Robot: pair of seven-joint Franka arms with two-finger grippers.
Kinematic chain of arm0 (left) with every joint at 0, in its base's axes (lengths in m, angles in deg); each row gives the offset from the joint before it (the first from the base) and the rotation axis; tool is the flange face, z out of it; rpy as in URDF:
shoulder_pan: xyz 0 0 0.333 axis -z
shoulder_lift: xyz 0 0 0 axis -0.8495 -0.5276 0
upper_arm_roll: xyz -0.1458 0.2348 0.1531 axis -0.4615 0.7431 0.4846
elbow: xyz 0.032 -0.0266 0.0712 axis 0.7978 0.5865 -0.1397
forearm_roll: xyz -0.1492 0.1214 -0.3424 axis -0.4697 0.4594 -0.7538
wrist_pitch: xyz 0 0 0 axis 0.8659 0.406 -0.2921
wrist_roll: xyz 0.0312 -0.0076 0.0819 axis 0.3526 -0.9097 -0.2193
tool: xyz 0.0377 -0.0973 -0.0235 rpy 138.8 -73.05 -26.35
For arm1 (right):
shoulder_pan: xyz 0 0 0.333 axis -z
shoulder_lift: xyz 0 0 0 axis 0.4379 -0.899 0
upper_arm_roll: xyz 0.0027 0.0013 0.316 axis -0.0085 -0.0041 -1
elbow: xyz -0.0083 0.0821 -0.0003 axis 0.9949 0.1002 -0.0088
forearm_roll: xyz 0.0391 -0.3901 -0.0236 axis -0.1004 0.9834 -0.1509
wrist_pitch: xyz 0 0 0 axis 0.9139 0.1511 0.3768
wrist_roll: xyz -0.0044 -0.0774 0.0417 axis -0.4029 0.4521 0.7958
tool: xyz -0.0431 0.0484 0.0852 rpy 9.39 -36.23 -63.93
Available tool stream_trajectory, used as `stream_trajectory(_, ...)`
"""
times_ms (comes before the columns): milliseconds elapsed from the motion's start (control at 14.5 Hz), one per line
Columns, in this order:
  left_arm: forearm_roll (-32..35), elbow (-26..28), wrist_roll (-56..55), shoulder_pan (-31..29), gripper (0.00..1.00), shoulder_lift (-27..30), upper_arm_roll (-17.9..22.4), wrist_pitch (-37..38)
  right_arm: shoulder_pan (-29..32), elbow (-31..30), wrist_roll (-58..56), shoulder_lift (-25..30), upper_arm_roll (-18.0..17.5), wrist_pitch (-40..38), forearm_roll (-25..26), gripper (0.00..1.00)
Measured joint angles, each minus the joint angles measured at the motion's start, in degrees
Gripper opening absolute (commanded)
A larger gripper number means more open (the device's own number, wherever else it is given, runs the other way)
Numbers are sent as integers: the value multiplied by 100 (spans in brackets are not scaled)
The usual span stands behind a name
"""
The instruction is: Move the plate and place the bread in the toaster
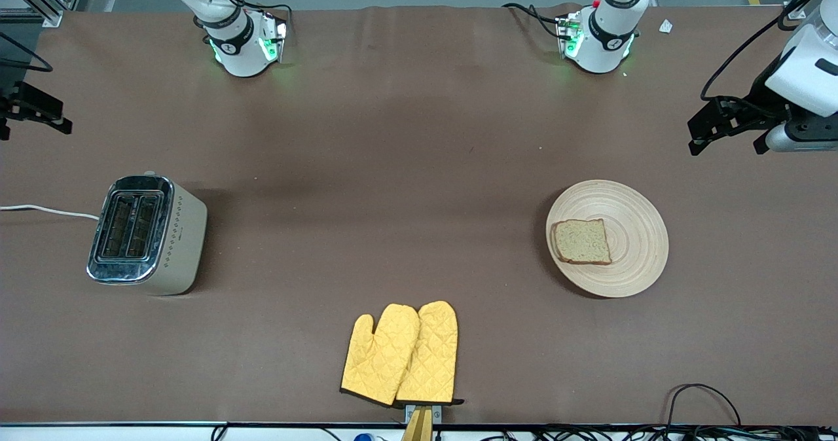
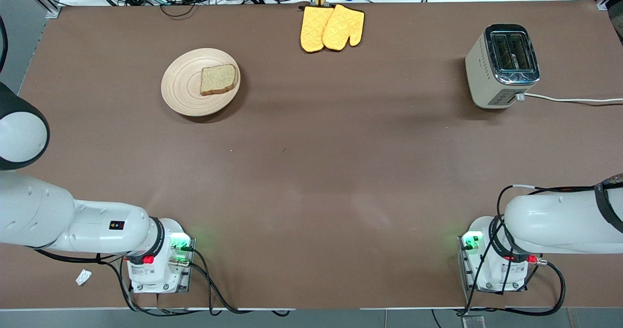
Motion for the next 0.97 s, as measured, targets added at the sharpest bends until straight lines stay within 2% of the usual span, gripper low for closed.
stream_trajectory(414,-1,11,165,-52,100,-37,20,142,461,122,-5,133,40,-425,0,100)
stream_trajectory(552,-78,34,240,-238,100,-133,35,324,579,136,-6,195,75,-542,2,100)
stream_trajectory(759,-824,55,419,-969,100,-459,59,345,727,147,-33,379,240,-697,2,100)
stream_trajectory(966,-1630,114,1655,-2016,100,-1193,85,346,802,147,-37,533,366,-773,6,100)
